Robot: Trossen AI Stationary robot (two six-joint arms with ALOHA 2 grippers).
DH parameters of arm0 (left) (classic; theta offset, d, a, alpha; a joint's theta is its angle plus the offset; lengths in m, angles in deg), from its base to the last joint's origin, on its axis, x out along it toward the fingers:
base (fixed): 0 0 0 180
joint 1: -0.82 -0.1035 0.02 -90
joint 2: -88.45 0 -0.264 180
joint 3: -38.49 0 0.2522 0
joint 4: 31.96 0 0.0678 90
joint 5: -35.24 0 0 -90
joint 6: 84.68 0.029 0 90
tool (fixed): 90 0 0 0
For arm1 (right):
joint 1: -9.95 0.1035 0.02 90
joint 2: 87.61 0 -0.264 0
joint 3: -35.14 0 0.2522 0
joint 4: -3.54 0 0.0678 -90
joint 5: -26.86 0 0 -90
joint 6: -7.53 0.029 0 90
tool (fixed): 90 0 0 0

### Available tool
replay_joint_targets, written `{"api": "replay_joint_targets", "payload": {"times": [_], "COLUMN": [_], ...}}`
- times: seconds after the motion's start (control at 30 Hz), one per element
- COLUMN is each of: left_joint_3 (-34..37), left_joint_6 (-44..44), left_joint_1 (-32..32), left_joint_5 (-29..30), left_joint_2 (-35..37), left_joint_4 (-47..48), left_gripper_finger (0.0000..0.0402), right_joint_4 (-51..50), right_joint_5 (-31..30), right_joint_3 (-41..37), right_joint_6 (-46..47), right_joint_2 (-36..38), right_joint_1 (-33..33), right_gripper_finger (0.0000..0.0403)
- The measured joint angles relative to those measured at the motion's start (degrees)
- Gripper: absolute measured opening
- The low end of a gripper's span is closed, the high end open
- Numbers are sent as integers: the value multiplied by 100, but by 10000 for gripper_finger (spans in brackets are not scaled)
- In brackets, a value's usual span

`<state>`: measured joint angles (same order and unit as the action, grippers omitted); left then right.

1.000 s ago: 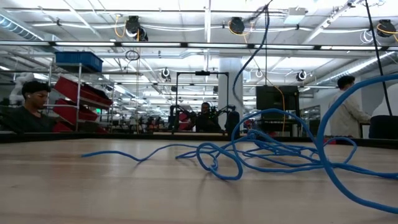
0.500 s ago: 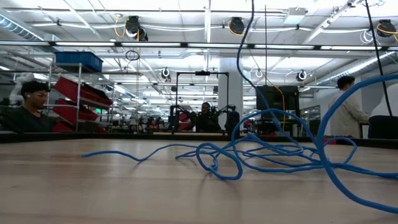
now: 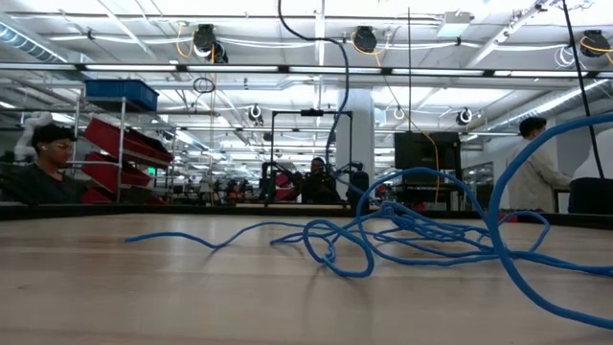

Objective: Coil cords
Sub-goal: Coil the blue wire onto the black spool

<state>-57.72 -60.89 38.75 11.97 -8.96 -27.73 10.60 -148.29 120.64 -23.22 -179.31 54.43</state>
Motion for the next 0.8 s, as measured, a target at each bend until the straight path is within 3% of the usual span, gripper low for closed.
{"api": "replay_joint_targets", "payload": {"times": [0.17, 0.53, 0.8], "left_joint_3": [2, -1, -1], "left_joint_6": [137, 533, 716], "left_joint_1": [89, 234, 306], "left_joint_5": [214, 302, 298], "left_joint_2": [27, 94, 92], "left_joint_4": [2, 2, -1], "left_gripper_finger": [2, 2, 2], "right_joint_4": [2, -105, -91], "right_joint_5": [54, 1314, 1351], "right_joint_3": [0, 0, 0], "right_joint_6": [116, 613, 624], "right_joint_2": [18, 24, 31], "right_joint_1": [166, 289, 356], "right_gripper_finger": [0, 0, 0]}}
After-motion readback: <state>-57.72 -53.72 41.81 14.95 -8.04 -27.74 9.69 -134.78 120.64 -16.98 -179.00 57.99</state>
